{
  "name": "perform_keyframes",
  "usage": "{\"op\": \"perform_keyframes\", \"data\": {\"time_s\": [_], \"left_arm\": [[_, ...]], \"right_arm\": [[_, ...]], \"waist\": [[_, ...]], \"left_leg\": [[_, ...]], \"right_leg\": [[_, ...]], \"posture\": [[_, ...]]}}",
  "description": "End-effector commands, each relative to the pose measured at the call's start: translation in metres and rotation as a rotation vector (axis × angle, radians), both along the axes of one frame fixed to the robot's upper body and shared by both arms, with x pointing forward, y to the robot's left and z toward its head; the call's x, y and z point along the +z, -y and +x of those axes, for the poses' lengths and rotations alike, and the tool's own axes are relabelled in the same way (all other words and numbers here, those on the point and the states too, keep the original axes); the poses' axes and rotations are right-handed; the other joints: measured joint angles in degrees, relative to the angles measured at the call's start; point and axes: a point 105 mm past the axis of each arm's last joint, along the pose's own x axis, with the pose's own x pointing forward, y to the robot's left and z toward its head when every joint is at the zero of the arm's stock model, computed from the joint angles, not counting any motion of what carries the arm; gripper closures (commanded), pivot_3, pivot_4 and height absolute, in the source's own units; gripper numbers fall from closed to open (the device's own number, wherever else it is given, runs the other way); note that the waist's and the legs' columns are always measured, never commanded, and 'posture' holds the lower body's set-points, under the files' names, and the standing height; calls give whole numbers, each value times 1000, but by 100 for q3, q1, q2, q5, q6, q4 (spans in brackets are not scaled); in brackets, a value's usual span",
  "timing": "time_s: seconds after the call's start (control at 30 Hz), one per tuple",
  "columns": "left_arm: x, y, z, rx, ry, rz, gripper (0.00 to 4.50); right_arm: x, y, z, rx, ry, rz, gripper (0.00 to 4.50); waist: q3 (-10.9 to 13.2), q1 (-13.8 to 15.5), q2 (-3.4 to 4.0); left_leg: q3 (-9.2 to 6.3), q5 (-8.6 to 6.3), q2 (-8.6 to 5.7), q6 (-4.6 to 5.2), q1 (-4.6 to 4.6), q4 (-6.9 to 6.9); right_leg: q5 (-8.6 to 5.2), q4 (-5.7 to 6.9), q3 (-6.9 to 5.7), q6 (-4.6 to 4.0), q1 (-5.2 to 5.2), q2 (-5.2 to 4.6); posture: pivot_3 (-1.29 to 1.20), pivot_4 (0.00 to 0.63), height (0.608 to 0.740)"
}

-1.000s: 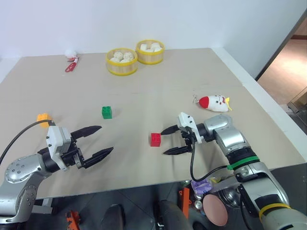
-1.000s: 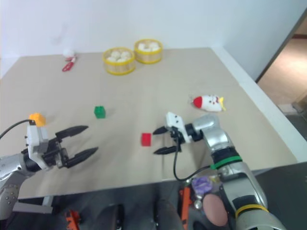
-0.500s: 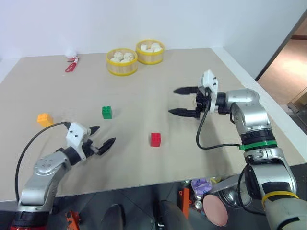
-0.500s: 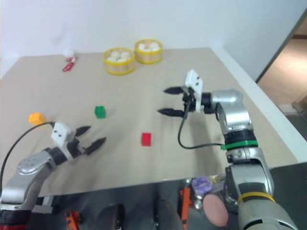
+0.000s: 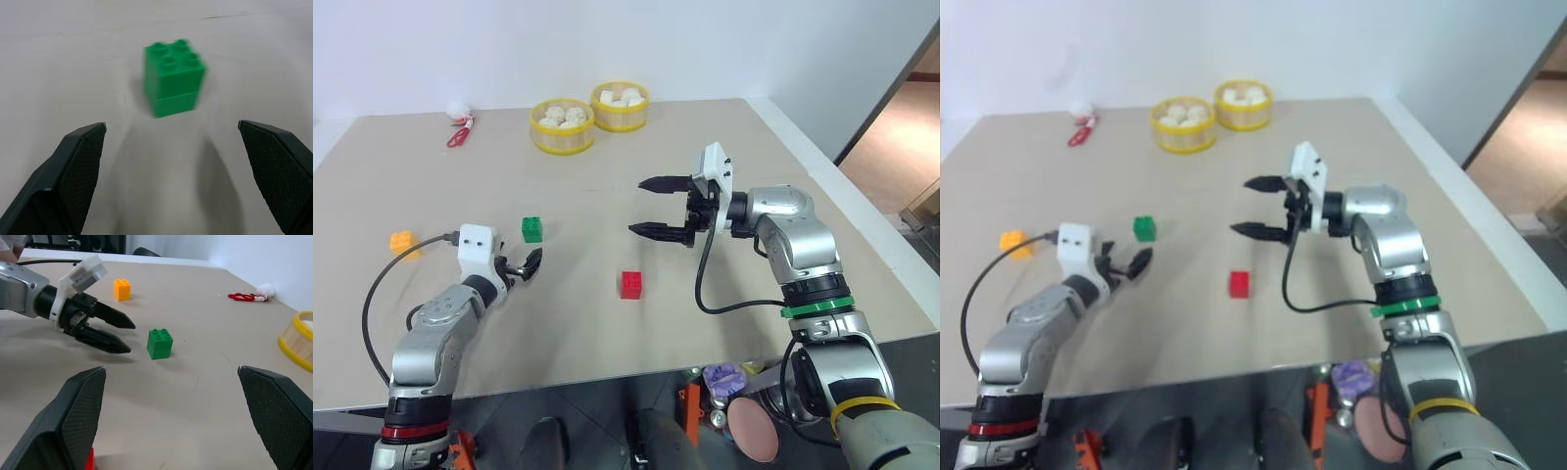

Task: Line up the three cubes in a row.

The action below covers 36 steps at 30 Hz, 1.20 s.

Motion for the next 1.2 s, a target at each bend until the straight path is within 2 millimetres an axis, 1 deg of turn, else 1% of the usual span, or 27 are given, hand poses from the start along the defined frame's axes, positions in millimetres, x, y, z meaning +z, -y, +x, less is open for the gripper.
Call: {"op": "perform_keyframes", "data": {"time_s": [0.03,0.13,0.33,0.53,0.6,0.77,0.83,0.87,0.97,1.07,1.1,1.2], "left_arm": [[5,2,6,13,4,13,0],[4,12,12,-18,-6,23,0],[2,20,22,-28,-28,31,0],[6,22,44,27,-44,24,0],[9,27,49,18,-45,24,0],[9,36,53,-6,-53,23,0],[8,37,52,-9,-54,18,557],[8,37,51,-11,-54,14,723],[5,35,48,-6,-61,25,1853],[3,32,48,7,-71,27,2900],[3,32,48,8,-71,33,3182],[4,31,50,9,-69,44,3181]], "right_arm": [[16,-3,-6,23,55,27,38],[18,-2,-7,23,56,31,38],[19,-2,-8,20,56,36,38],[19,-1,-6,5,57,38,38],[19,-2,-6,5,58,39,38],[19,-3,-5,4,58,41,38],[19,-2,-5,1,61,40,0],[19,-2,-5,0,61,40,0],[19,-1,-4,-5,60,39,0],[19,0,-2,-13,59,40,0],[19,0,-1,-14,59,40,0],[18,-1,0,-15,60,38,0]], "waist": [[0,0,0],[0,3,0],[0,1,0],[0,8,0],[0,8,0],[0,8,0],[0,8,0],[0,7,0],[0,7,0],[0,7,0],[0,7,0],[-1,7,-1]], "left_leg": [[0,0,0,0,0,0],[-2,0,0,0,-1,0],[-2,0,-1,0,-1,0],[-11,4,-9,6,0,2],[-14,6,-14,9,0,3],[-16,6,-20,9,0,4],[-17,6,-20,9,-1,3],[-17,6,-20,9,-1,3],[-18,6,-21,9,-2,3],[-18,6,-23,9,-1,3],[-18,6,-23,9,-1,3],[-17,6,-24,9,-2,3]], "right_leg": [[0,0,0,0,0,0],[0,0,0,0,0,1],[0,0,1,0,0,2],[3,0,1,1,10,2],[6,0,4,5,11,0],[7,0,11,7,11,-1],[7,0,11,7,11,-1],[7,0,11,7,11,-1],[7,0,12,7,11,-2],[7,0,12,7,11,-4],[7,0,12,7,11,-5],[7,-1,12,7,12,-5]], "posture": [[0,150,740],[0,150,740],[0,150,740],[0,150,740],[0,150,740],[0,150,740],[0,150,740],[0,150,740],[0,150,740],[0,150,740],[0,150,740],[0,150,740]]}}
